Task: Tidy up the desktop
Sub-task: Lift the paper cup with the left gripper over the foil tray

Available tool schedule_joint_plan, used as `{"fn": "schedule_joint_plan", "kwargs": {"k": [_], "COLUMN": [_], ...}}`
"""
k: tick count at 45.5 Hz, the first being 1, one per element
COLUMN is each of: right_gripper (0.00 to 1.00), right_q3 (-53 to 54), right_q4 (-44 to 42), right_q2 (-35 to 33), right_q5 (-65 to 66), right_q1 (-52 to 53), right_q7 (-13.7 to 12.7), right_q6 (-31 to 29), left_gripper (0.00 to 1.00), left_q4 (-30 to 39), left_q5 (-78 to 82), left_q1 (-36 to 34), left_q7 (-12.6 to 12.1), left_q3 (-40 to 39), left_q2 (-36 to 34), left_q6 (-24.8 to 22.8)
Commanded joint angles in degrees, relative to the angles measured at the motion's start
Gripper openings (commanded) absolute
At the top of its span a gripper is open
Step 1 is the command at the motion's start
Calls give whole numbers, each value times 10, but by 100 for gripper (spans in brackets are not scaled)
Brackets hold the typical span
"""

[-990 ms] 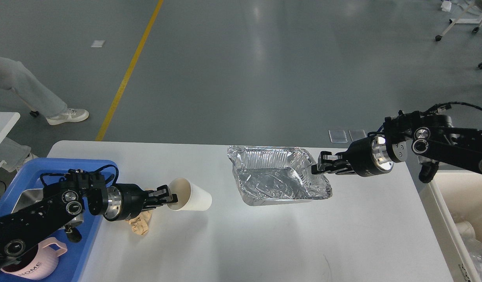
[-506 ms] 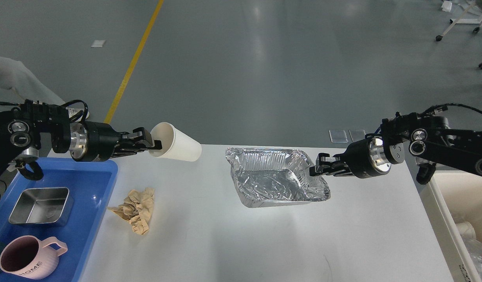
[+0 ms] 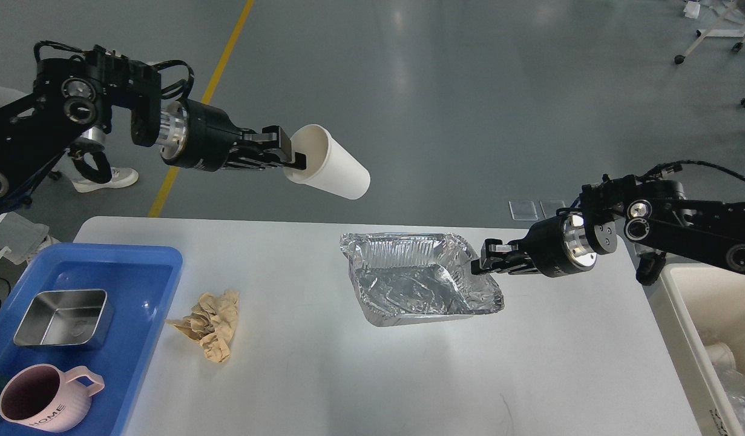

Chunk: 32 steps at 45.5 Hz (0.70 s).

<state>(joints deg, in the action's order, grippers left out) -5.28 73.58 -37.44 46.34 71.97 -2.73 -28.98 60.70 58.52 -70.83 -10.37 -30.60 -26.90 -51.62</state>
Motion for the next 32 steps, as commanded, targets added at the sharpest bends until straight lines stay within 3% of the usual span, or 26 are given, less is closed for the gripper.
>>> {"fn": "schedule_joint_plan", "kwargs": {"k": [1, 9, 32], "right_gripper": [0, 0, 0], "right_q3": [0, 0, -5], "right_q4": [0, 0, 0], "right_q2": [3, 1, -3], "right_q5": [1, 2, 4], "right_q1": [0, -1, 18], "right_q7": [0, 2, 3], "right_q6": [0, -1, -1], "left_gripper": [2, 2, 3], "left_q4": [-40, -66, -68], "left_q5": [0, 1, 3], "left_q1": [-44, -96, -120], "left_q7": [-1, -2, -11], "left_q3": [28, 82, 143], "left_q2": [68, 130, 163], "left_q6": [-1, -34, -34]}}
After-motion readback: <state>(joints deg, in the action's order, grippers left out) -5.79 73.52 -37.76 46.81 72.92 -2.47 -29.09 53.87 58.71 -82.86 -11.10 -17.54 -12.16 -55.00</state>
